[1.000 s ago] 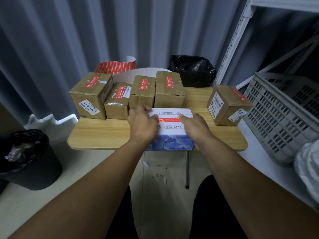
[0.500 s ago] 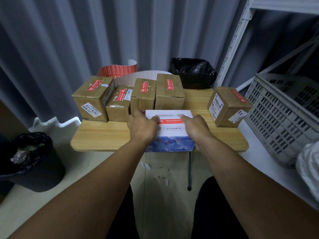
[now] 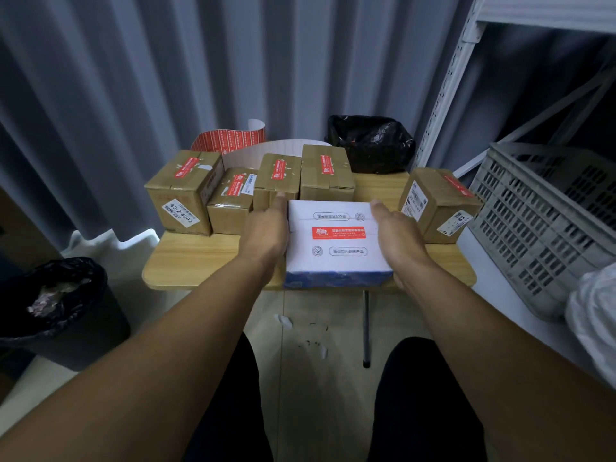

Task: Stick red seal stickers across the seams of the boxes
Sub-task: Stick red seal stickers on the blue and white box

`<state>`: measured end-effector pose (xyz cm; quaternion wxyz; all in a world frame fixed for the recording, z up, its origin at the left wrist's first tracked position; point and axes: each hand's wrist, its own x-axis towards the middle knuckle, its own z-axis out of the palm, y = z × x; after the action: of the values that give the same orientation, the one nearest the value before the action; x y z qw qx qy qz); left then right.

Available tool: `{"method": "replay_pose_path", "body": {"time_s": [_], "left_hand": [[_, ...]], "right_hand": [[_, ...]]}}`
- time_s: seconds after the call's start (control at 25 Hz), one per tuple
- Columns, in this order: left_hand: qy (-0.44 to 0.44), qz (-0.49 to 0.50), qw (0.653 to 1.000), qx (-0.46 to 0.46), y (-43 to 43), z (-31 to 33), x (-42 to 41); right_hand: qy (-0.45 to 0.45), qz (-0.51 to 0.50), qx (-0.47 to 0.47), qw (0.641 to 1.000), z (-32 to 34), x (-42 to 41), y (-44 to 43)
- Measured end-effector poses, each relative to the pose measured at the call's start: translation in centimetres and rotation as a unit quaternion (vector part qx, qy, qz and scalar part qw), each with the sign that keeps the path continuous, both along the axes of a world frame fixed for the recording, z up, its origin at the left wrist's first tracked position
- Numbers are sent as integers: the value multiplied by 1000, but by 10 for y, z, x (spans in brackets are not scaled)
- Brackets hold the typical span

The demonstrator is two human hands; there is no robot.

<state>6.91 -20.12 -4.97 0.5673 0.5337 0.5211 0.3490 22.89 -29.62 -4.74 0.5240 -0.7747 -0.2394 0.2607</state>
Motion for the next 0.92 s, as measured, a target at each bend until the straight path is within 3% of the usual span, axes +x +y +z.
{"method": "replay_pose_path", "body": {"time_s": [0.12,0.32,0.52,0.92], "left_hand": [[-33,6,999,-24,0,11,-5],[-69,26,996,-53,-3,14,-9],[-86,37,996,14,-6,9,-11],[-46,9,999,-6,-19,-7,-15]], "right_hand": [[36,-19,59,997,9,1,-4],[2,-42,146,988,18,0,-11],[34,-44,204,977,20,-3,-23],[-11,-3,130,991,-4,-5,-25]]}}
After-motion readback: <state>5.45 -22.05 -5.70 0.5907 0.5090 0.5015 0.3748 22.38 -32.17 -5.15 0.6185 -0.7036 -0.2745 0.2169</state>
